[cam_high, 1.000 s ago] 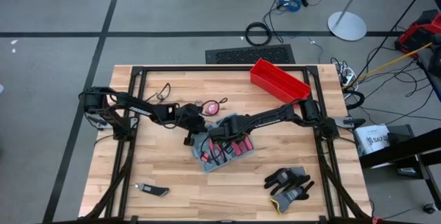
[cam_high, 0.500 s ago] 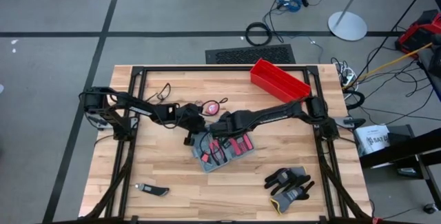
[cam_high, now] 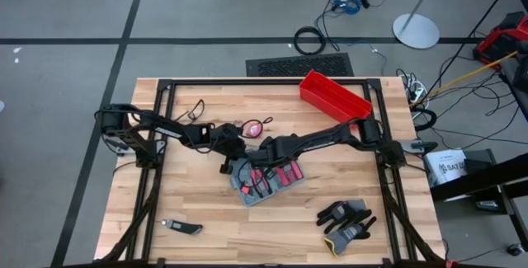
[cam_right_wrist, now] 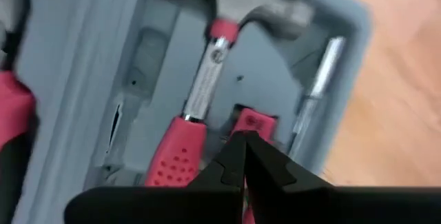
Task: Prefit tool cases
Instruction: Put the screwdriver bits into the toolbox
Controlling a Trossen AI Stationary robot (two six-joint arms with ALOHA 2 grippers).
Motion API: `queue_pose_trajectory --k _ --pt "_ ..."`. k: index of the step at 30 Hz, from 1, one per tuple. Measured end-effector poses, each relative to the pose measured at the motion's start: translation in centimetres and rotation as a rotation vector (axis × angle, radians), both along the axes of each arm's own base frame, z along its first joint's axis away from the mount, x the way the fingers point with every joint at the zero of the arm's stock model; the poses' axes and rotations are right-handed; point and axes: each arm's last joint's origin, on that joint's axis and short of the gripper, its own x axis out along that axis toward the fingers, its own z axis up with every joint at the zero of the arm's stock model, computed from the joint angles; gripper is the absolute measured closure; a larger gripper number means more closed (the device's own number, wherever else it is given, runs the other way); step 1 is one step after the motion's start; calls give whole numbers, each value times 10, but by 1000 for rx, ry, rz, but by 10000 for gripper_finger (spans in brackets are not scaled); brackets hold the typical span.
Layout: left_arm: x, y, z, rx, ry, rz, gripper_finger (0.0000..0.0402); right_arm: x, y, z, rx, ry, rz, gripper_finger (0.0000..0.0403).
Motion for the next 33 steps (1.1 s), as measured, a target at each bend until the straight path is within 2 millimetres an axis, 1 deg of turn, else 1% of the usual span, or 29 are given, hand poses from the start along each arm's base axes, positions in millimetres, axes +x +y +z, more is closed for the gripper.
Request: queue_pose_trajectory --k 2,8,11,14,16,19,20,21,27,31,33 --pt "0 0 0 0 -1 -1 402 2 0 -8 7 16 0 403" --pt "0 0 0 -1 0 -1 402 6 -1 -23 30 47 15 403" --pt "0 0 0 -1 1 -1 402 9 -1 -26 44 24 45 403" --pt "-1 0 -1 -2 8 -1 401 8 -1 -15 20 -2 36 403" --pt "-1 0 0 -2 6 -1 401 5 -2 -4 -9 -8 14 403" --pt "0 0 0 -2 1 -2 402 2 -5 20 -53 -62 5 403" --pt "0 0 0 -3 0 -2 402 0 -5 26 -59 -71 4 403" --pt "0 0 0 -3 1 -2 402 0 -5 26 -62 -66 5 403" --pt "0 0 0 -4 2 -2 402 -2 -8 16 -56 6 6 403" --pt "0 0 0 -4 4 -2 402 -2 -10 3 -50 54 3 403" --pt "0 0 0 -5 6 -2 402 -2 -11 0 -32 58 -1 403"
